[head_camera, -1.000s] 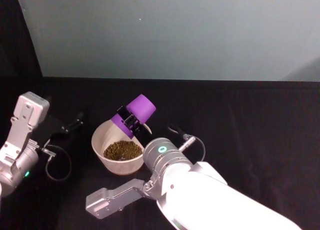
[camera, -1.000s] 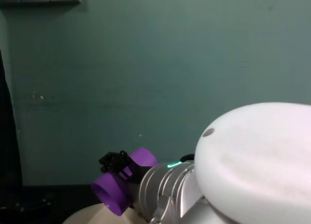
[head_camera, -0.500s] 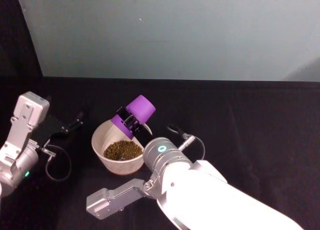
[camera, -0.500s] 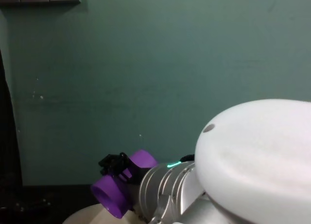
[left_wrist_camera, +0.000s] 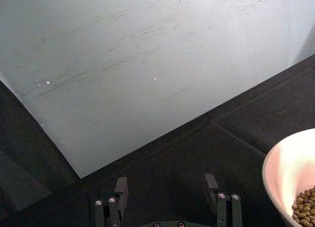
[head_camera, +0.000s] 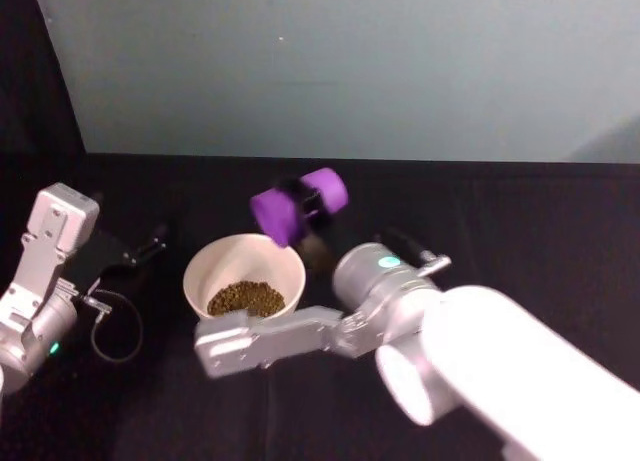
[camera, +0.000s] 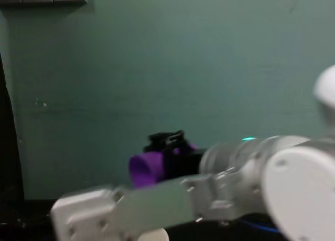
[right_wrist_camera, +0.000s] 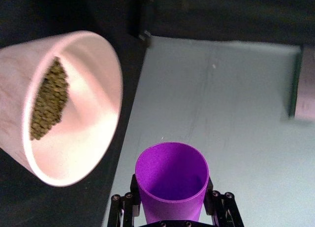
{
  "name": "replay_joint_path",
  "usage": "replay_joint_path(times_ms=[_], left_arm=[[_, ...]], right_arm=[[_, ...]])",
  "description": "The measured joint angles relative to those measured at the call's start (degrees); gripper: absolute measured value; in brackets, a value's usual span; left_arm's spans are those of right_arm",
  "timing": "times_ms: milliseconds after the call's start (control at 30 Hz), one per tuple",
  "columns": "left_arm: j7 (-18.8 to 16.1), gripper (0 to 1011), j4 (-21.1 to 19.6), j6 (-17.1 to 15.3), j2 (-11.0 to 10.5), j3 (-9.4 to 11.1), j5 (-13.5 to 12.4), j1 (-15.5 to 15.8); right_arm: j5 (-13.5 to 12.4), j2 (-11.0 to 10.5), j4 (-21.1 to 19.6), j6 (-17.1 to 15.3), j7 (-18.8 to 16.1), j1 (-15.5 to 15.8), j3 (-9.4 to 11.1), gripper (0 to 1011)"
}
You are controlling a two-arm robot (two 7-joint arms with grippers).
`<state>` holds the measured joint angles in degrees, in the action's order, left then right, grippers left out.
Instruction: Pick up the cup and pour the mung beans from the cup into the bowl.
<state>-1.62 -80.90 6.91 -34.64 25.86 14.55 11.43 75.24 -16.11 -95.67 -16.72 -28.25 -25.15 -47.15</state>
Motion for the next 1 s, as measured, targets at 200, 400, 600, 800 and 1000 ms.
replay_joint_path(times_ms=[200, 400, 600, 800, 1000], left_arm=[[0.0, 1011, 0.0, 0.0, 0.0, 0.0, 0.0, 0.0], [0.0, 1011, 0.0, 0.0, 0.0, 0.0, 0.0, 0.0], [0.0, 1011, 0.0, 0.0, 0.0, 0.0, 0.0, 0.0], [0.0, 1011, 0.0, 0.0, 0.0, 0.0, 0.0, 0.0], [0.0, 1011, 0.0, 0.0, 0.0, 0.0, 0.0, 0.0]], right_arm=[[-9.88, -1.1, -1.95, 1.05, 4.9, 4.7, 6.34, 718], [-17.26, -0.97, -1.36, 3.2, 9.4, 8.44, 10.3, 718], [-25.29, 1.03, 0.46, 5.16, 13.74, 11.46, 14.81, 718], [-34.63, 3.12, 2.48, 7.75, 14.96, 13.15, 19.68, 718], [-45.47, 4.75, 5.74, 11.17, 13.01, 13.39, 23.77, 718]])
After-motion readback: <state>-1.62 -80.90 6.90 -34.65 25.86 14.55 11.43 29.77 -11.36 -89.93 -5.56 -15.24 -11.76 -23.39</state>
